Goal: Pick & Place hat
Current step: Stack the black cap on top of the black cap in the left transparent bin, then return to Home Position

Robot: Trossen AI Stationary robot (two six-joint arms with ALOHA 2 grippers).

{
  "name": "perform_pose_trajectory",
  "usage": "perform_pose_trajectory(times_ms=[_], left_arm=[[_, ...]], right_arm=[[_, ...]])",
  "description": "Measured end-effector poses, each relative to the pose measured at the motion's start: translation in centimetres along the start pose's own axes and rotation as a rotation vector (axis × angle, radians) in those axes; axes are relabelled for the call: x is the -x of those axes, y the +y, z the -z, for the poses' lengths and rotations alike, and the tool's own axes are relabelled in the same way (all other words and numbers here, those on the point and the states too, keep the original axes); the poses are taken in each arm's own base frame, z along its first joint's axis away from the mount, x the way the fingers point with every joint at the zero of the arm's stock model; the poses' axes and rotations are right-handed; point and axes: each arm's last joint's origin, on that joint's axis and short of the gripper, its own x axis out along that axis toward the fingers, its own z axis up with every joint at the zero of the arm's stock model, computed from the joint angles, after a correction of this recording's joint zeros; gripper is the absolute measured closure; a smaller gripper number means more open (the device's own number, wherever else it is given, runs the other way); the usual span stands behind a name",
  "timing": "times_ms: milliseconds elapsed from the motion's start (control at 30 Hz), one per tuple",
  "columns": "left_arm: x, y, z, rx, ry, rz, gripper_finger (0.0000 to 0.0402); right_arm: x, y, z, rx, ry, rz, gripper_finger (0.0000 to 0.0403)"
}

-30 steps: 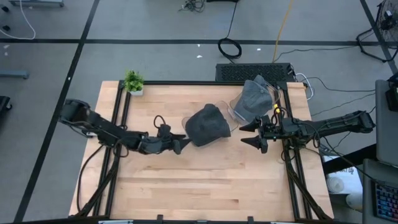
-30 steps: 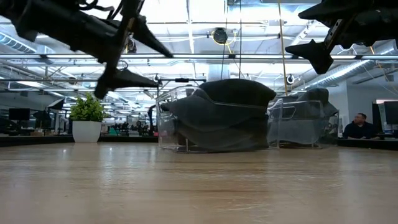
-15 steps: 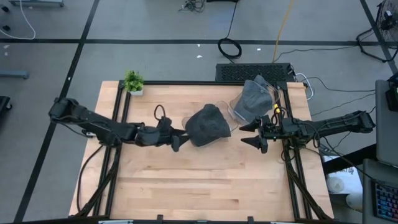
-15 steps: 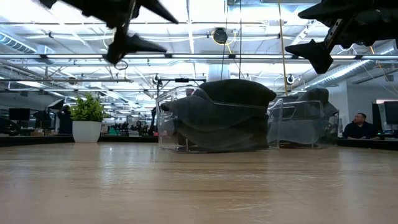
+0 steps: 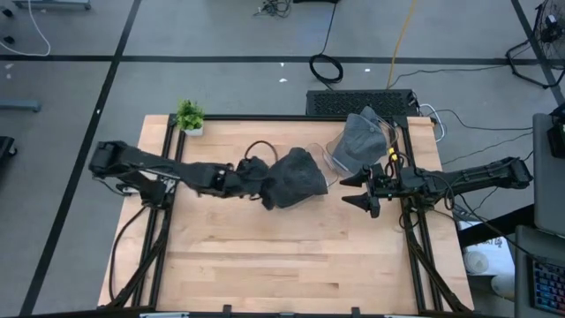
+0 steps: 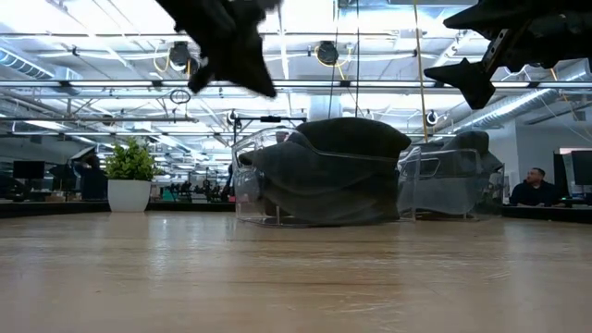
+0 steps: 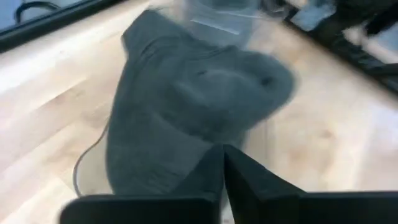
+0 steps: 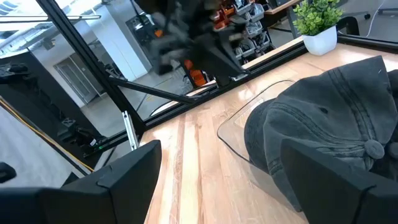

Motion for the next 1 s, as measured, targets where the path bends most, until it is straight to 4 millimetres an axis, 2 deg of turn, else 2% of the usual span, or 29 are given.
perform_pose_trajectory(times_ms=[200, 367, 500, 567, 667, 867, 1000], left_arm=[[-4.8, 1.4, 1.5, -0.008, 0.117, -0.090, 0.0397], [-8.4, 2.3, 2.5, 0.008, 0.149, -0.108, 0.0397], [-9.9, 2.7, 3.0, 0.035, 0.209, -0.078, 0.0397], [-9.7, 2.7, 2.9, 0.046, 0.211, -0.075, 0.0398], [-8.4, 2.6, 2.1, 0.050, 0.191, -0.042, 0.0398], [-4.5, 2.0, -0.7, 0.077, 0.080, 0.054, 0.0398], [-2.2, 1.2, -1.6, 0.022, 0.020, 0.135, 0.0398]], right_arm=[[0.0, 0.0, 0.0, -0.003, 0.004, 0.000, 0.0085], [0.0, 0.0, 0.0, -0.002, 0.005, 0.000, 0.0085], [0.0, 0.0, 0.0, -0.001, 0.006, -0.001, 0.0085], [0.0, 0.0, 0.1, 0.000, 0.006, 0.000, 0.0085], [0.0, 0.0, 0.1, 0.000, 0.006, 0.000, 0.0085], [0.0, 0.0, 0.1, -0.001, 0.008, 0.000, 0.0085], [0.0, 0.0, 0.1, -0.001, 0.012, 0.002, 0.0085]])
